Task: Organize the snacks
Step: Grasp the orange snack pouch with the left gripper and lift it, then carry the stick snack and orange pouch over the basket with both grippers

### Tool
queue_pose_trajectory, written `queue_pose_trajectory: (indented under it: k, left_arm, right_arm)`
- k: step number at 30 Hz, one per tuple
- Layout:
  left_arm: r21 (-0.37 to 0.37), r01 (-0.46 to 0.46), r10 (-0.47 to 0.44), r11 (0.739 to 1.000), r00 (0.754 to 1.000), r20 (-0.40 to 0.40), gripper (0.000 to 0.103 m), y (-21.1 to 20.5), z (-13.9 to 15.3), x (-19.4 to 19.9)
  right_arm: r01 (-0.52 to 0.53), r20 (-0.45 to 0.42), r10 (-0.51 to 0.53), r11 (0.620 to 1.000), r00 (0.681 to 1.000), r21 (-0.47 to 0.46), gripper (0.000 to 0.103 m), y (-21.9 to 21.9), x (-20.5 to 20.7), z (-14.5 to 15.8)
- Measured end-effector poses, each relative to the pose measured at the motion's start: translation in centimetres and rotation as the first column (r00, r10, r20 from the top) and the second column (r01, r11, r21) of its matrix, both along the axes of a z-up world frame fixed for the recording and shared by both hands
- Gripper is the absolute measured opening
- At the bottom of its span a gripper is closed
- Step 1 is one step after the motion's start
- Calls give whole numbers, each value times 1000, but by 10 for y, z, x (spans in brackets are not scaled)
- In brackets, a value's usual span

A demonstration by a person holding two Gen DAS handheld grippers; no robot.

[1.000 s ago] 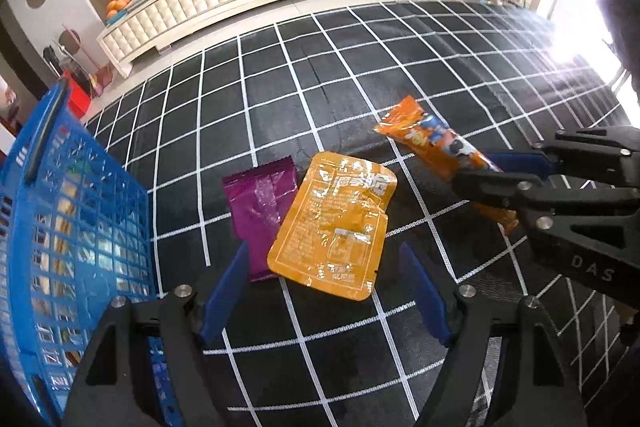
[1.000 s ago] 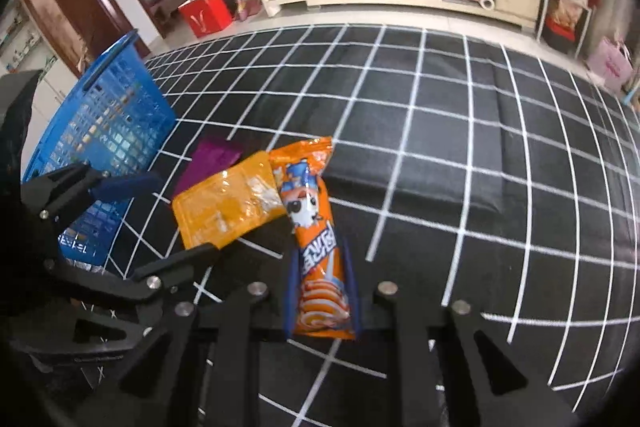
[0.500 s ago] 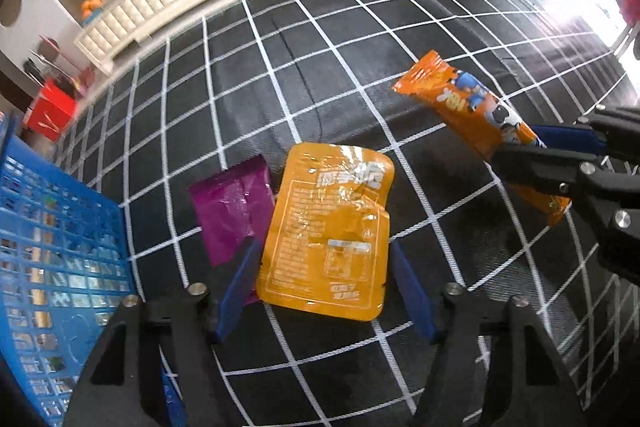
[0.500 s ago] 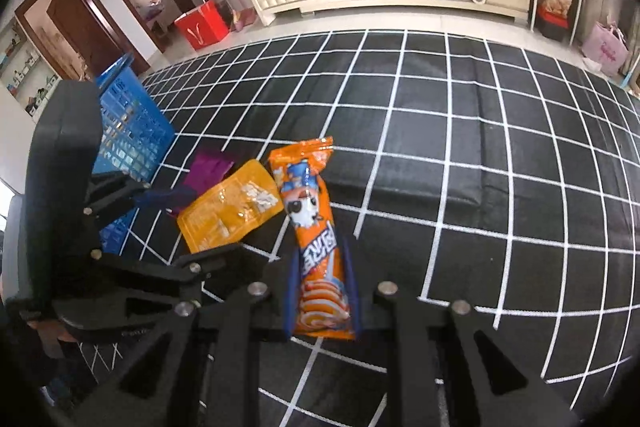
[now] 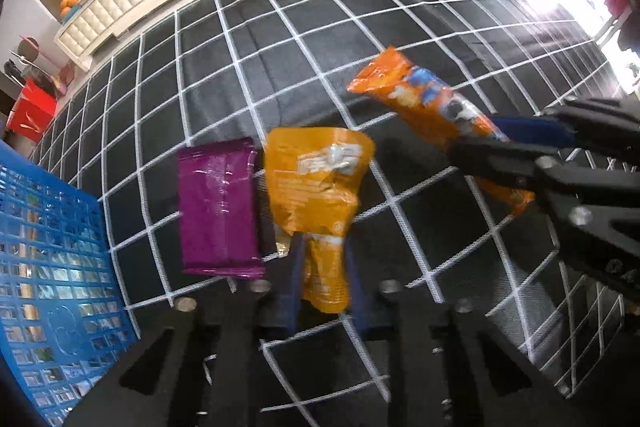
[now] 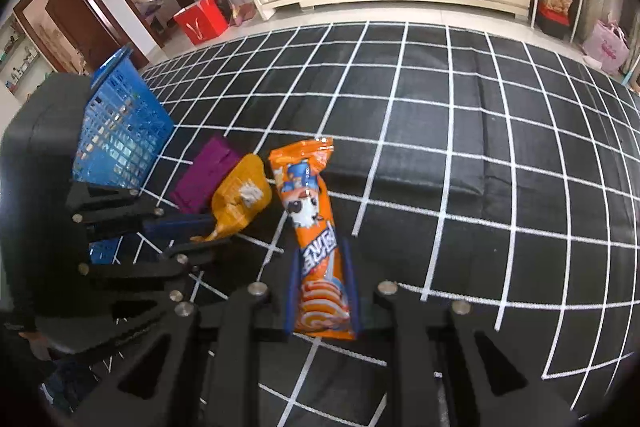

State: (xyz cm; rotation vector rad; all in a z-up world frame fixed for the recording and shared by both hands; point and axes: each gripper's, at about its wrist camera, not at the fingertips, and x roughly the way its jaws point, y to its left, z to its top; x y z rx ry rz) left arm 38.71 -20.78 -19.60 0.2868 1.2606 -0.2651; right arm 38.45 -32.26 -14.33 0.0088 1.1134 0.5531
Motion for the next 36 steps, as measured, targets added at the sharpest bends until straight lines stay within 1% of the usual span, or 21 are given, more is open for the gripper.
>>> queue_pose_trajectory:
  k: [4, 7, 10, 14, 16, 20, 24, 28, 31, 36]
  left_arm:
    - [2, -5, 5, 1000, 1000, 20, 10, 0, -5, 0]
    - [-17, -32, 33, 999, 999, 38, 5, 6, -3, -6]
    - [-56, -65, 68, 996, 996, 61, 4, 14, 4, -10]
    - [-121, -64, 77, 991, 991, 110, 4, 16, 25, -25]
    - [-154, -68, 87, 986, 989, 118, 4, 19, 32, -32]
    - [-198, -70, 99, 978, 986, 138, 4, 26, 48, -50]
    - [-224, -76, 115, 972, 979, 165, 4, 36, 67, -63]
    - [-267, -76, 129, 961, 973, 190, 4, 44, 86, -77]
    - [-281, -61, 129, 958, 964, 231, 4, 53, 105, -94]
    - [-326, -63, 160, 943, 946, 282, 4, 72, 135, -118]
  right_arm:
    - [-4, -7, 4, 1000, 1000, -5, 25, 0, -2, -3]
    - [-12, -7, 12, 1000, 1000, -1, 25, 0, -5, -1]
    - [-14, -5, 14, 1000, 1000, 4, 25, -1, -8, 0]
    - [1, -16, -1, 1000, 1000, 16, 25, -2, -16, 3]
    - [12, -18, -12, 1000, 1000, 23, 25, 0, -22, 8]
    - [15, 29, -15, 1000, 999, -3, 25, 11, -39, 28]
    - [29, 39, -28, 999, 999, -20, 25, 17, -58, 45]
    - [38, 66, -37, 999, 997, -20, 25, 20, -78, 72]
    - [37, 105, -33, 998, 994, -41, 25, 27, -92, 94]
    - [31, 156, -23, 998, 987, -53, 25, 43, -113, 126]
